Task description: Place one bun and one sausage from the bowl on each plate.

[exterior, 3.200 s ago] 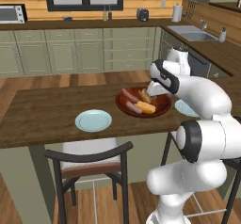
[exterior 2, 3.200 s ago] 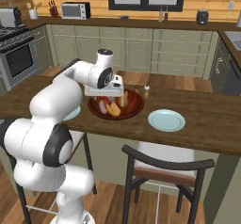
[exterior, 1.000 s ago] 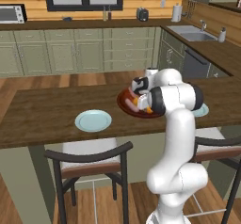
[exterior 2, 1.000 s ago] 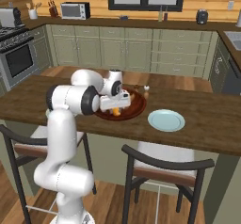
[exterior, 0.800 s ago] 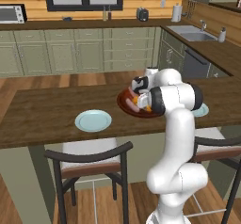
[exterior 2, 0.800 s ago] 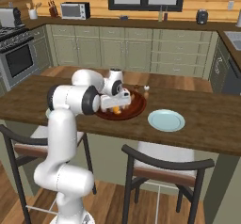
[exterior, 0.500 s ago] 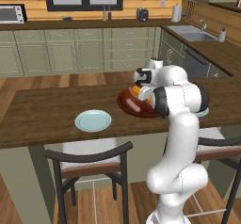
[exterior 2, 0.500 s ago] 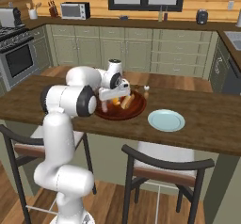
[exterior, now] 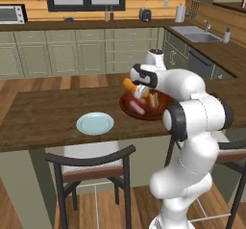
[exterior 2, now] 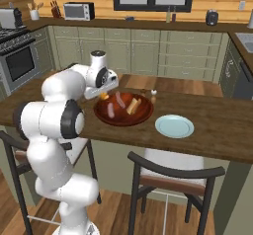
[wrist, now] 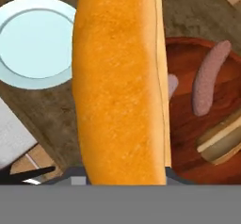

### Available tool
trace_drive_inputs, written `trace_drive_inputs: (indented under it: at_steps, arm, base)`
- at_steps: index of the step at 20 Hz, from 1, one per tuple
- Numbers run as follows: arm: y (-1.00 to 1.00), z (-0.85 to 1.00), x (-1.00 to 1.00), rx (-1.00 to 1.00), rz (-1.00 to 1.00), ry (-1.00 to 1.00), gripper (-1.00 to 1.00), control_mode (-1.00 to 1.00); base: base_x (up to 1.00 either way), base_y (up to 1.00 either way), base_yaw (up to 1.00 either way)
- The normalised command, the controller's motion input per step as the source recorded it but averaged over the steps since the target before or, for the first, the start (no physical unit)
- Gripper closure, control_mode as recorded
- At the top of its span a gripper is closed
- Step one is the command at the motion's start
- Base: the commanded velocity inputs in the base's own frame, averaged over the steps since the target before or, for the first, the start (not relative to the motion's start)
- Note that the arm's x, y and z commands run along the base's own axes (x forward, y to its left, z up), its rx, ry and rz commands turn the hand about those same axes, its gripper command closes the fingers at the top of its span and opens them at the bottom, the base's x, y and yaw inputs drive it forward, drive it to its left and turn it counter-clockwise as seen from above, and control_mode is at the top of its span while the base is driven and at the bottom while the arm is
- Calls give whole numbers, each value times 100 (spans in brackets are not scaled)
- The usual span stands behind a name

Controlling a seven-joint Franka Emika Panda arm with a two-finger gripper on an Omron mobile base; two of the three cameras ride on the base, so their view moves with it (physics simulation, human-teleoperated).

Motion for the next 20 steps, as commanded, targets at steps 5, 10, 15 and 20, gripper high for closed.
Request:
trace_drive_inputs:
  at_steps: [5,10,15,20]
  arm:
    - [98,23,-91,-21,26,-16,100,-100]
    - [100,14,-26,-25,32,25,100,-100]
    - [93,-5,66,-27,8,43,100,-100]
    - [41,-41,83,-9,4,32,100,-100]
  base:
    - [0,0,0]
    - [0,0,0]
    - [0,0,0]
    - [0,0,0]
